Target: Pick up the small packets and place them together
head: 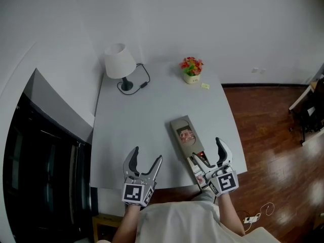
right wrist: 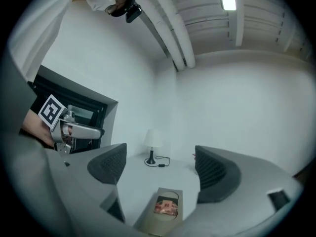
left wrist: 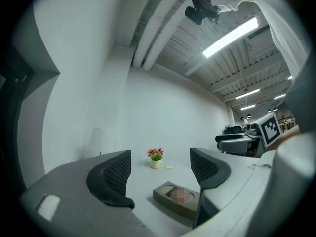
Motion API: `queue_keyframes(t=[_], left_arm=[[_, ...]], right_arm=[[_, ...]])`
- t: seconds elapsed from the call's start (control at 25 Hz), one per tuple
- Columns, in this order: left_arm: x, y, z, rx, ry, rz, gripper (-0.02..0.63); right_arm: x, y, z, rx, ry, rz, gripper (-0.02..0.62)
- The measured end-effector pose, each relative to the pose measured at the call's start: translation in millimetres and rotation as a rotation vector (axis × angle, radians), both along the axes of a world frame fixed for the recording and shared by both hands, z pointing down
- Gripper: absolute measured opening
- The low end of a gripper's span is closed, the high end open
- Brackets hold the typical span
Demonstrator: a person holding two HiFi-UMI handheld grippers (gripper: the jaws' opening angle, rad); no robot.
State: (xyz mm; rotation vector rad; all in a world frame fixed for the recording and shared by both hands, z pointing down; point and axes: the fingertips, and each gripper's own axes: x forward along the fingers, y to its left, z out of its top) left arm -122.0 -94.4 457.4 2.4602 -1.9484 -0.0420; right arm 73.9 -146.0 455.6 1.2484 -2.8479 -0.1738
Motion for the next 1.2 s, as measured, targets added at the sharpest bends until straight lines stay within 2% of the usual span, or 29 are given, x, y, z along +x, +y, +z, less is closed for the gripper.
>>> queue_keyframes(t=[0.12, 0.24, 0.32, 0.4, 0.48, 0.56, 0.6, 0.64, 0.72, 0.88, 1.0, 1.2], left_arm=[[-3.3, 5.1, 1.0, 0.005, 0.010, -0.019, 0.362], [6.9, 7.5, 4.2, -0.019, -0.021, 0.019, 0.342], [13.0, 7.6, 2.4, -0.011, -0.042, 0.031, 0.342], [14.2, 7.9, 1.6, -0.003, -0.028, 0.033, 0.342], [12.5, 8.1, 3.7, -0.008, -0.011, 0.029, 0.345], [11.6, 8.8, 7.8, -0.021, -0.012, 0.027, 0.344], [11.5, 9.7, 10.0, -0.028, -0.013, 0.026, 0.345], [11.4, 10.6, 12.1, -0.035, -0.011, 0.024, 0.345], [11.6, 12.3, 15.6, -0.047, 0.000, 0.014, 0.345], [14.2, 15.1, 18.0, -0.058, -0.009, 0.021, 0.345], [13.7, 18.4, 22.6, -0.073, -0.010, 0.017, 0.345], [13.0, 19.9, 22.9, -0.083, -0.007, 0.007, 0.345]], right_arm=[[2.8, 7.7, 13.9, -0.014, 0.019, -0.002, 0.430], [-0.9, 10.5, 16.1, -0.025, 0.017, -0.031, 0.430], [-1.8, 11.0, 16.9, -0.034, 0.022, -0.066, 0.430], [-2.3, 13.8, 23.9, -0.063, 0.070, -0.139, 0.430], [-4.1, 23.3, 44.8, -0.117, 0.204, -0.260, 0.430], [0.4, 37.9, 87.5, -0.176, 0.436, -0.386, 0.430], [6.7, 44.9, 114.0, -0.198, 0.562, -0.432, 0.408], [14.3, 51.2, 140.8, -0.221, 0.667, -0.468, 0.356], [28.9, 62.9, 188.0, -0.281, 0.808, -0.529, 0.356], [53.3, 85.2, 258.9, -0.424, 1.021, -0.665, 0.356], [61.1, 94.4, 289.5, -0.501, 1.120, -0.743, 0.356], [64.4, 93.1, 324.4, -0.568, 1.227, -0.756, 0.347]])
